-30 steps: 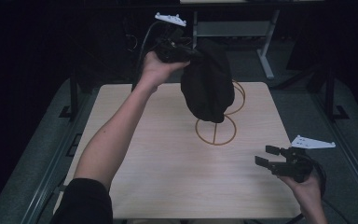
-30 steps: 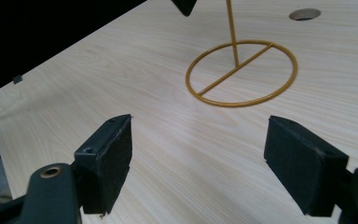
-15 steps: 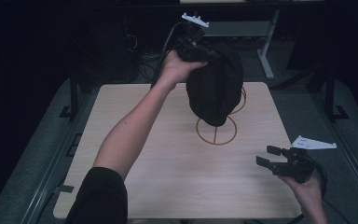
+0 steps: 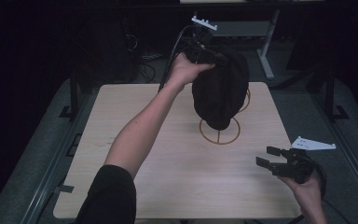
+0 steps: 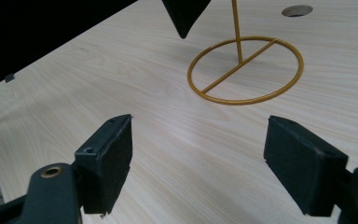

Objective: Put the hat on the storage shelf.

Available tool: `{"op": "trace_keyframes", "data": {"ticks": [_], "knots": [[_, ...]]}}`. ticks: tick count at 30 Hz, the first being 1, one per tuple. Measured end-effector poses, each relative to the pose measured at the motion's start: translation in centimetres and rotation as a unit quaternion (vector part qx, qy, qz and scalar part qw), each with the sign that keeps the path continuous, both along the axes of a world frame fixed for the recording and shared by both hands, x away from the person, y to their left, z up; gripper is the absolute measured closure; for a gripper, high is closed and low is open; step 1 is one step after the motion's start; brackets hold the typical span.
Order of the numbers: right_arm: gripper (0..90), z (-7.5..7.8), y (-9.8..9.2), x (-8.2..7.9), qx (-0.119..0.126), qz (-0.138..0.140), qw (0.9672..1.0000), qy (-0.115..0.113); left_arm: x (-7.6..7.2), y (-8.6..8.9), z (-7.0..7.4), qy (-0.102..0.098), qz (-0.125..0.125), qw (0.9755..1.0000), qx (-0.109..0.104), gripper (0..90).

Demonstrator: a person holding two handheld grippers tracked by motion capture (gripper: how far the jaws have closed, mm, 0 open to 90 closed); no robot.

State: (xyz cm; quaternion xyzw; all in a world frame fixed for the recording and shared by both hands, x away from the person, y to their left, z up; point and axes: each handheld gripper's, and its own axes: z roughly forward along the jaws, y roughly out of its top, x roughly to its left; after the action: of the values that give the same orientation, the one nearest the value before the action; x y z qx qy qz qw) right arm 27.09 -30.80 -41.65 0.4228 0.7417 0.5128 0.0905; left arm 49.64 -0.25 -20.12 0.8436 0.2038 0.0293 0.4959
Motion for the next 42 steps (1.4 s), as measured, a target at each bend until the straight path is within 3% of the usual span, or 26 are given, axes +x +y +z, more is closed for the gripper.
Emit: {"op": "trace_keyframes", "data": {"ticks": [4,6,10,12,23,34,39,42], "knots": [[23.4,-0.1,0.2,0.0,0.0,0.003,1.0,0.0,0.2,-1.6,-0.4,0.02,-0.005,0.9997,0.015,84.8],[23.4,-0.2,0.3,0.0,0.0,0.004,1.0,0.004,0.3,-2.3,-0.5,0.031,-0.011,0.9993,0.019,77.1],[23.4,-0.3,0.5,0.0,-0.003,0.007,1.0,0.004,0.2,-3.5,-1.1,0.029,-0.018,0.9977,0.058,68.7],[23.4,-0.4,0.4,-0.1,0.0,0.005,1.0,0.003,0.2,-3.5,-1.2,0.028,-0.016,0.9976,0.061,63.4],[24.4,-0.5,0.5,-0.2,-0.005,0.004,1.0,0.003,-0.9,-2.6,0.0,0.007,-0.007,0.9982,0.059,57.5],[24.4,-0.7,0.7,-0.2,-0.014,0.005,0.9999,0.0,-1.3,-0.6,-0.2,0.007,0.001,0.998,0.063,54.6],[24.4,-0.7,0.8,-0.1,-0.015,0.004,0.9999,0.002,-1.6,0.5,-0.3,0.008,0.002,0.9989,0.047,53.1],[24.3,-0.7,0.9,0.0,-0.018,0.005,0.9998,0.004,-1.9,1.2,-0.4,0.002,0.005,0.9986,0.052,52.7]]}}
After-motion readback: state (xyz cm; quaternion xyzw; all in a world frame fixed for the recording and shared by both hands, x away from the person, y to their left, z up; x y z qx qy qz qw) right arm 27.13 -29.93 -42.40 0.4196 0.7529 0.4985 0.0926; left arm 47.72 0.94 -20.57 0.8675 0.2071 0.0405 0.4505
